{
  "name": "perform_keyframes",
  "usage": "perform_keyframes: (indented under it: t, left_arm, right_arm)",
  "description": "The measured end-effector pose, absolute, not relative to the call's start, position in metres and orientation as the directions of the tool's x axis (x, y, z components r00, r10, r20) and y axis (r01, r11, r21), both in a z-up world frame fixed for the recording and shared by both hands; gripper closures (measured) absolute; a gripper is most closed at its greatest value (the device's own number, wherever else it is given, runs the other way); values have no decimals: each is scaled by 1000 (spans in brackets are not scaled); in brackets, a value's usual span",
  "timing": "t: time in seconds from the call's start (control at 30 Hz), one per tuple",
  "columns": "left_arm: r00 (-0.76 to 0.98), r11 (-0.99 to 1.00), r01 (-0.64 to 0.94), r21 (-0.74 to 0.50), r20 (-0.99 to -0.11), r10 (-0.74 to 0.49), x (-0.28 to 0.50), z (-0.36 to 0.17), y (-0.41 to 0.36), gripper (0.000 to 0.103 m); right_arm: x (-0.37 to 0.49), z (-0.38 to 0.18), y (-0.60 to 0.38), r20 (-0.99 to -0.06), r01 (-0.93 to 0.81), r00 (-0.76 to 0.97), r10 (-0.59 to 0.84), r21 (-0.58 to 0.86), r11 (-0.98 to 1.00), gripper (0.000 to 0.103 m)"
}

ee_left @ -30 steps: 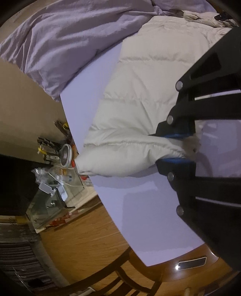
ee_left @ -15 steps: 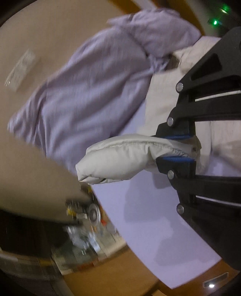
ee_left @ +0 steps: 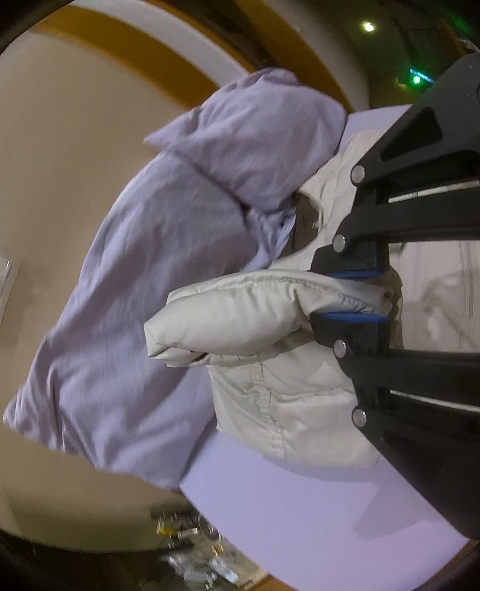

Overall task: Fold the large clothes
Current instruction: 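Carry the sleeve across the jacket body with the left gripper and release, then move both grippers to the jacket's side edge and close on it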

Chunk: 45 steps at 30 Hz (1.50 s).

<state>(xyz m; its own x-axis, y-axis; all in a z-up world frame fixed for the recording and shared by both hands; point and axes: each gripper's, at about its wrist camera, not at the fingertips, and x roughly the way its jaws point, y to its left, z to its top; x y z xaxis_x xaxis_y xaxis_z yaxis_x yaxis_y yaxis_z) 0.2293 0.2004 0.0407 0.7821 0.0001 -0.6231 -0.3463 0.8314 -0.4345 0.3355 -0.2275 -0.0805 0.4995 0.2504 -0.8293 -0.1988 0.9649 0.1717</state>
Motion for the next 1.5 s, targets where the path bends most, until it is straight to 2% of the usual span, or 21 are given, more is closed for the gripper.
perform_keyframes:
  t: [0.2,0.4,0.67,0.77,0.9,1.13,1.5]
  left_arm:
    - [776,859,-215,-466,-615,-139,259,40,146,89]
    - [708,884,-141,-445,-670,-225,289,19,89,89]
    - [594,924,-112,-365,-770,-232,321,-17,39,86]
    - [574,934,-90,-347,-784,-236,324,-20,30,74]
    - [587,938,-59,-342,-772,-244,326,-15,28,52]
    - [589,940,-128,-315,-787,-184,338,-27,48,51]
    - [504,952,-178,-251,-854,-131,356,-89,43,50]
  right_arm:
    - [330,-81,-247,-828,-161,512,230,170,972,13]
    - [329,-86,-263,-832,-123,512,212,173,977,13]
    - [329,-92,-280,-840,-81,508,191,174,981,13]
    - [330,-92,-284,-842,-69,507,185,174,982,13]
    - [330,-92,-287,-842,-57,509,178,174,983,13]
    - [331,-91,-291,-843,-42,511,167,169,985,13]
    - [330,-101,-299,-865,-1,485,131,149,989,13]
